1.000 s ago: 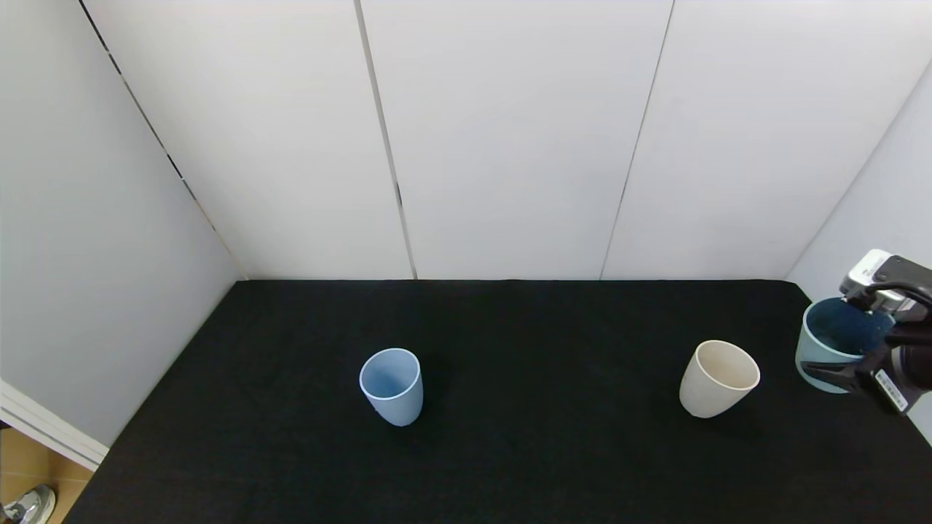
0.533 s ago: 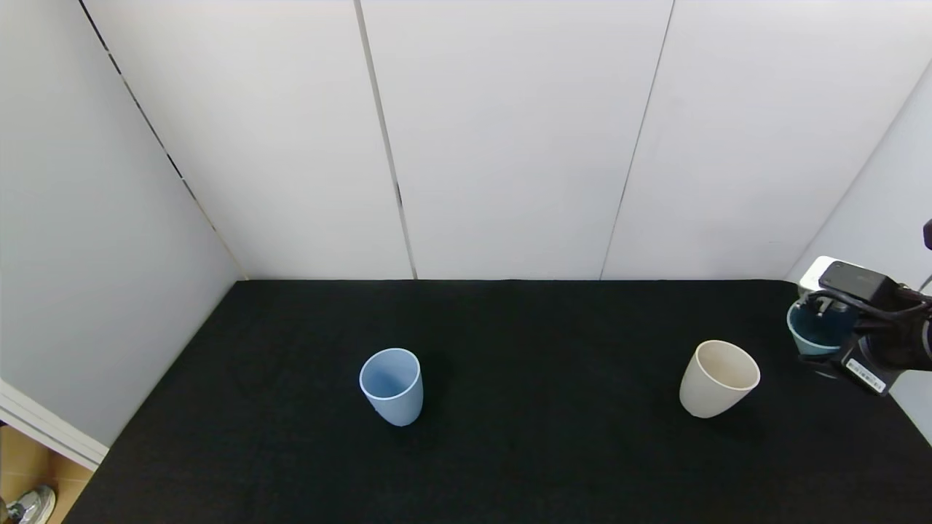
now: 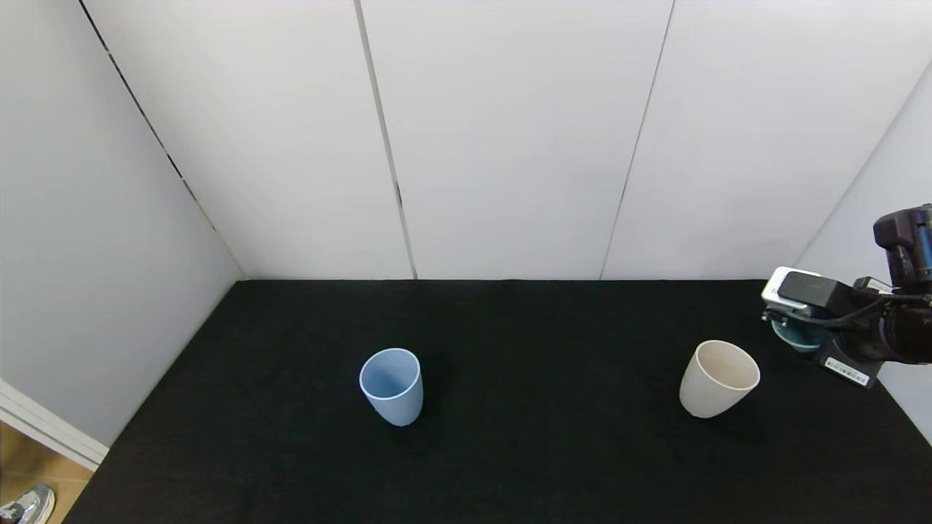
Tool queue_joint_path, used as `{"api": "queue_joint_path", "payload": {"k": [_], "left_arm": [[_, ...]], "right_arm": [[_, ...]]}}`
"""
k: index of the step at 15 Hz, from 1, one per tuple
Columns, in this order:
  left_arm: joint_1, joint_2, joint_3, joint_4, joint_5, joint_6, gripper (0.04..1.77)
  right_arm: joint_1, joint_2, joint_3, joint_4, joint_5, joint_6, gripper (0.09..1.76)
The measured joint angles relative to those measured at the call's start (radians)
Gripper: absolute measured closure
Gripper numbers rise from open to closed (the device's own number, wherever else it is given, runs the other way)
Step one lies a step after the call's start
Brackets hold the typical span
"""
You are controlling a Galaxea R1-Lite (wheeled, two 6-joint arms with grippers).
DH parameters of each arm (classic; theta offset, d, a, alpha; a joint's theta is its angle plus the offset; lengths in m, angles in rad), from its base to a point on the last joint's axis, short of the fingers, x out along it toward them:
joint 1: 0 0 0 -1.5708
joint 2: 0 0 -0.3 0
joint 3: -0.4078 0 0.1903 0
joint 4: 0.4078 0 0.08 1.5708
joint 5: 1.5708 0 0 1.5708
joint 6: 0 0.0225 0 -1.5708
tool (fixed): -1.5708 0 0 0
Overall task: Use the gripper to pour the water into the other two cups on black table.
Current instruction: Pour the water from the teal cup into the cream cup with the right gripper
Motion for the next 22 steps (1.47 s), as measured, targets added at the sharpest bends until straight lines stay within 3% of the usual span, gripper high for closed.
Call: {"api": "queue_joint_path", "payload": {"k": [12, 22], "left_arm": [[0.0, 0.0, 0.0, 0.0, 0.0, 0.0, 0.09], [0.0, 0.0, 0.0, 0.0, 0.0, 0.0, 0.09]], "right_arm": [[0.093, 0.086, -0.052, -0.004, -0.195, -0.151, 0.65], [0.105, 0.114, -0.085, -0.002, -0.273, -0.323, 0.65]]}}
